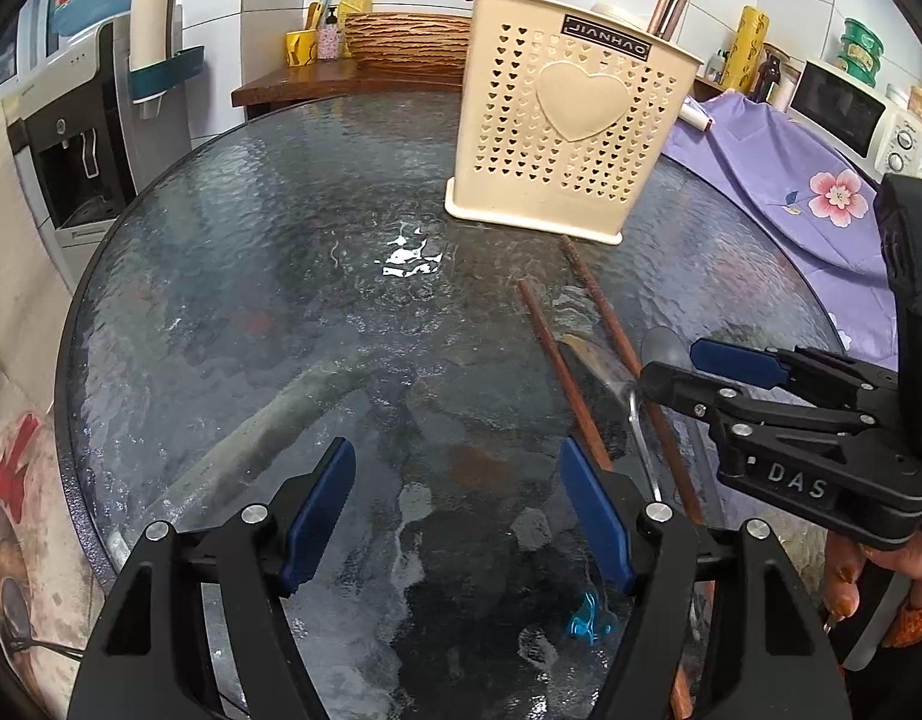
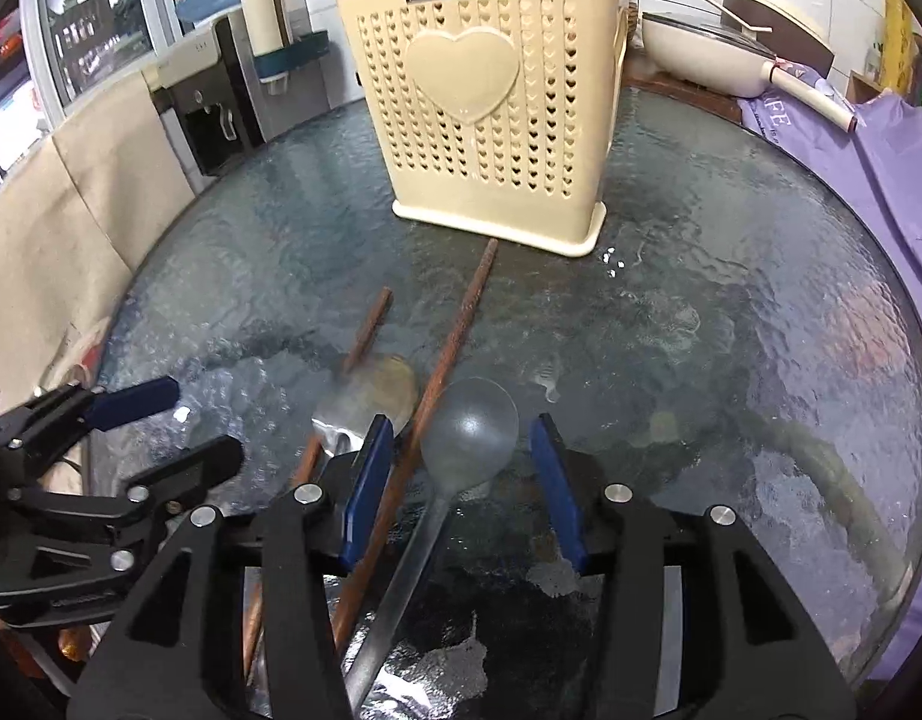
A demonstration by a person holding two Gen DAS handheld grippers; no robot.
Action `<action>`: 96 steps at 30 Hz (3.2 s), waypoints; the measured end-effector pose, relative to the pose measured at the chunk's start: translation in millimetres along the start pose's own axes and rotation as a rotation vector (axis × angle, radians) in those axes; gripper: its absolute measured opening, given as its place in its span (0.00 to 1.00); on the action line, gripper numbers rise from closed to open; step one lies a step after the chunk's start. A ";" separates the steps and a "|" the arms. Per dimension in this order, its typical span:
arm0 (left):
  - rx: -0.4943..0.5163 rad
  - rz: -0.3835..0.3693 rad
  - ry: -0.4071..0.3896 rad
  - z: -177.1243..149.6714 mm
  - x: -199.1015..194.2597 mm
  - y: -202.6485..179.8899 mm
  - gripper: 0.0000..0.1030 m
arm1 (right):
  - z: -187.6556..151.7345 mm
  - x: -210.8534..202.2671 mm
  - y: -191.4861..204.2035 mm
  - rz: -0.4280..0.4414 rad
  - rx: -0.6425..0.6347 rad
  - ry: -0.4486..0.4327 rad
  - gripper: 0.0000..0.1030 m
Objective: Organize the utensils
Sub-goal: 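Grasp the clear plastic spoon with right tool while left grasps a wooden chopstick, then lift spoon and chopstick and carry them over the cream basket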
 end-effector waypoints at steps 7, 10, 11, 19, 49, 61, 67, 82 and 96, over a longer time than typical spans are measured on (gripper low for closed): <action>-0.016 0.015 0.006 -2.2 0.1 8.3 0.66 | -2.7 8.1 9.8 -0.016 -0.022 0.011 0.39; -0.022 0.015 0.006 -2.2 -0.5 9.4 0.67 | -2.7 9.2 13.7 -0.025 -0.044 0.008 0.36; -0.022 0.015 0.006 -2.6 -0.4 9.2 0.67 | -3.4 9.2 14.3 -0.025 -0.048 0.007 0.36; -0.020 -0.014 -0.012 11.4 4.4 0.1 0.66 | -1.0 -6.3 2.3 -0.002 -0.015 -0.040 0.36; 0.193 0.002 0.113 51.3 75.8 -59.6 0.07 | -1.8 -22.9 -22.0 -0.010 0.023 -0.064 0.36; 0.142 -0.028 0.093 54.9 75.7 -58.4 0.05 | 1.2 -33.4 -25.3 -0.015 0.029 -0.090 0.36; 0.112 -0.048 0.008 70.3 50.3 -55.4 0.05 | 7.7 -45.5 -30.1 -0.003 0.033 -0.149 0.36; 0.067 -0.147 -0.214 105.4 -54.7 -42.8 0.05 | 35.2 -91.4 -25.9 0.046 -0.005 -0.281 0.11; 0.047 -0.153 -0.259 110.0 -69.7 -34.9 0.05 | 13.7 -43.3 -54.1 -0.090 0.111 -0.120 0.58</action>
Point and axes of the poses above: each gripper's, at about its wrist camera, not at the fingertips, and x roughly the way its jaws point, y to its left, z to its top, the point moved 1 cm from there along x, roughly the way its jaws point, and after that the axes turned 11 degrees about -y, right-handed, at the moved point
